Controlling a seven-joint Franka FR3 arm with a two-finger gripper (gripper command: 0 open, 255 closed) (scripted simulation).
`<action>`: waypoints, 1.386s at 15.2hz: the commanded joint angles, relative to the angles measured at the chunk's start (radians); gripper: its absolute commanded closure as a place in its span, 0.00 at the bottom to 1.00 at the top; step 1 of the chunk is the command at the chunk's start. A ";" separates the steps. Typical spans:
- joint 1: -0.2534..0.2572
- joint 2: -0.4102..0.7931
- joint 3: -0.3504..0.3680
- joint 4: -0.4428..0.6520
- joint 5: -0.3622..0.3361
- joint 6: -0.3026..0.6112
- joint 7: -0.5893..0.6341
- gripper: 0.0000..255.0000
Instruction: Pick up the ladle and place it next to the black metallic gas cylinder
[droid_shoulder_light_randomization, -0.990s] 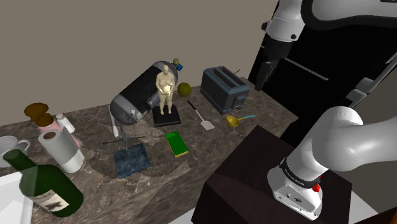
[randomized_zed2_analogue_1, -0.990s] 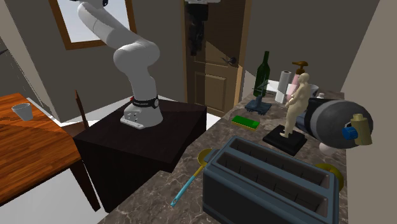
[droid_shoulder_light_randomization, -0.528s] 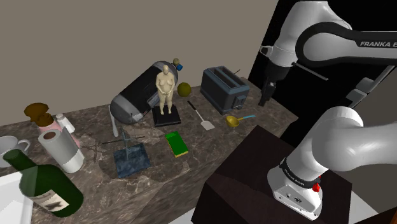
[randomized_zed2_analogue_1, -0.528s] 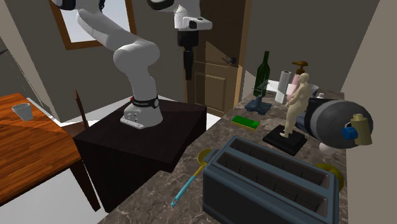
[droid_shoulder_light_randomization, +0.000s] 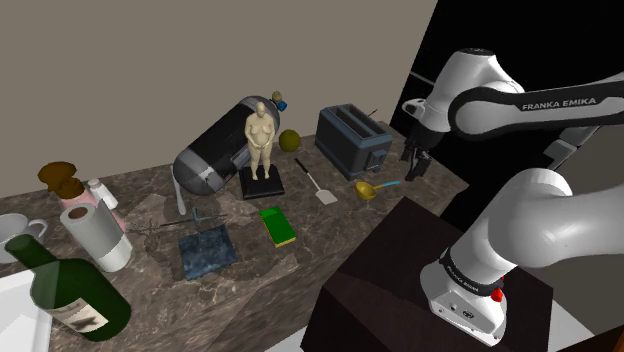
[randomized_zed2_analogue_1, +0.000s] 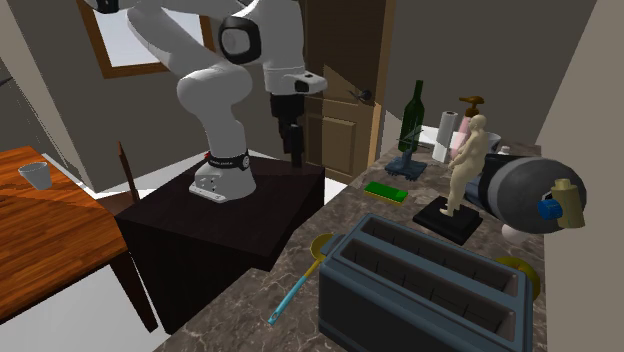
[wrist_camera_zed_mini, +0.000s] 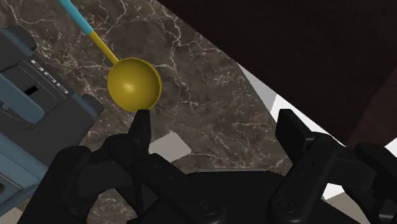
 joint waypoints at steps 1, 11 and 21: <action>-0.009 0.076 -0.077 -0.018 -0.064 0.116 -0.092 0.00; 0.353 0.673 -0.610 0.074 0.008 0.725 -0.658 0.00; 2.053 0.567 -2.271 0.265 0.274 0.985 -1.117 0.00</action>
